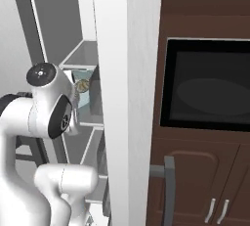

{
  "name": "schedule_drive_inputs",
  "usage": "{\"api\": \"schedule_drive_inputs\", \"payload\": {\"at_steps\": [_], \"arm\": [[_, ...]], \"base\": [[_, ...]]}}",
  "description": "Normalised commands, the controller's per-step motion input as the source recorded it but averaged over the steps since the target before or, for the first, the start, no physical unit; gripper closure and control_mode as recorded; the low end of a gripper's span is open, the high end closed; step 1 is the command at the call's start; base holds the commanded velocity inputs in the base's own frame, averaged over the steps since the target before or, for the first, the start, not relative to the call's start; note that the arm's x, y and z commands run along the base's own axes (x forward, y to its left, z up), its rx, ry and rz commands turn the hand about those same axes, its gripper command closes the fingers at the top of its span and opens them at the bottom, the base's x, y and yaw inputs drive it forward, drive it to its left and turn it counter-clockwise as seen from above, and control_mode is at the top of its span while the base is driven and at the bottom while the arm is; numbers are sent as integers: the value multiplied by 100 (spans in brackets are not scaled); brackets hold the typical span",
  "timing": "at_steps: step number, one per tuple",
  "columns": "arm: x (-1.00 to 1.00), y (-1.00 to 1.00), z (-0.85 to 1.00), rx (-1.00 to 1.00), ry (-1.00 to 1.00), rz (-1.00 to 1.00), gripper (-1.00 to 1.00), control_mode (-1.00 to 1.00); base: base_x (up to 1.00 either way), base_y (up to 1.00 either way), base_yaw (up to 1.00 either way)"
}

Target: Place two dumplings into each of the tupperware containers and then place the containers in the fridge.

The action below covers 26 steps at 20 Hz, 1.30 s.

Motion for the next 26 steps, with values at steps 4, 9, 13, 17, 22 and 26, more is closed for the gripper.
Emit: {"api": "schedule_drive_inputs", "payload": {"at_steps": [4, 9, 13, 17, 22, 26], "arm": [[24, -6, 70, 4, -6, 2, 100, -100], [63, 0, 47, 0, -1, 1, 100, -100], [84, 0, 4, 6, -2, 9, 100, -100], [66, 1, 13, 2, -1, 2, 100, -100], [45, 0, 27, 1, 0, 0, 100, -100], [51, 6, 16, 0, 0, 0, 100, -100]], "base": [[0, 0, 0], [0, 0, 0], [0, 0, 0], [0, 0, 0], [0, 0, 0], [0, 0, 0]]}}
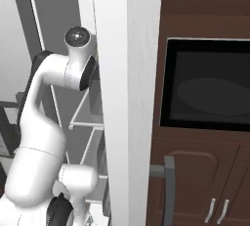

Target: Place two dumplings into each of the tupperware containers and then place the containers in the fridge.

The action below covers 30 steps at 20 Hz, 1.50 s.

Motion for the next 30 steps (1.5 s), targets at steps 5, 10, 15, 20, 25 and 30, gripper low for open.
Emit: {"api": "schedule_drive_inputs", "payload": {"at_steps": [5, 10, 15, 20, 25, 30], "arm": [[64, 11, 2, 0, 0, 0, 100, -100], [77, 0, -2, 0, 0, 0, 100, -100], [62, 0, -20, 0, 0, 0, 100, -100], [32, 4, -43, -1, 0, 0, 100, -100], [28, 4, -10, 0, 0, 0, 100, -100], [6, 0, 0, 0, 0, 0, -100, -100]], "base": [[0, 0, 0], [0, 0, 0], [0, 0, 0], [0, 0, 0], [0, 0, 0], [0, 0, 0]]}}
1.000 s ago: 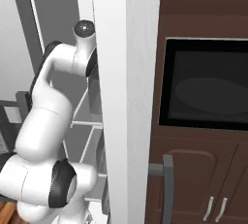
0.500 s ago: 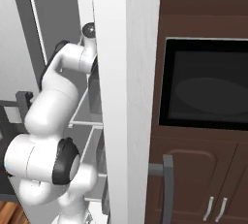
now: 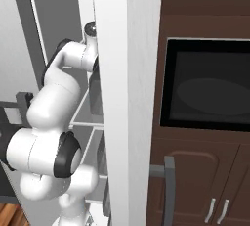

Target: Place two dumplings into each of the tupperware containers and then place the containers in the fridge.

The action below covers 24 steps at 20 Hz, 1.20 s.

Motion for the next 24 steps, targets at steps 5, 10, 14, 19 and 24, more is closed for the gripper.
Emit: {"api": "schedule_drive_inputs", "payload": {"at_steps": [5, 10, 14, 19, 24], "arm": [[1, 3, 9, 0, -9, -3, -100, -100], [-69, -1, 50, 0, 4, -11, -100, -100], [-100, 0, 16, 2, 14, -19, -100, -100], [-100, 17, 23, 15, 28, -27, -100, -100], [-98, 39, 11, 26, 31, -35, -100, -100]], "base": [[0, 0, 0], [0, 0, 0], [0, 0, 0], [0, 0, 0], [0, 0, 0]]}}
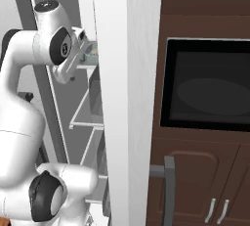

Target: Place two dumplings into each of the tupperware containers and then place the containers in the fridge.

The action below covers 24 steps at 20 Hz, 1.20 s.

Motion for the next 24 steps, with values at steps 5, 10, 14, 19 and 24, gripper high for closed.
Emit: {"api": "schedule_drive_inputs", "payload": {"at_steps": [5, 10, 14, 19, 24], "arm": [[-76, -11, -19, 20, 10, -62, -100, -100], [-66, 4, -33, 4, 8, -60, -100, -100], [-61, 0, -7, 16, 20, -52, -100, -100], [-66, -2, -17, 19, 20, -39, -100, -100], [-28, -8, -57, 7, -7, -19, -100, -100]], "base": [[0, 0, 0], [0, 0, 0], [0, 0, 0], [0, 0, 0], [0, 0, 0]]}}
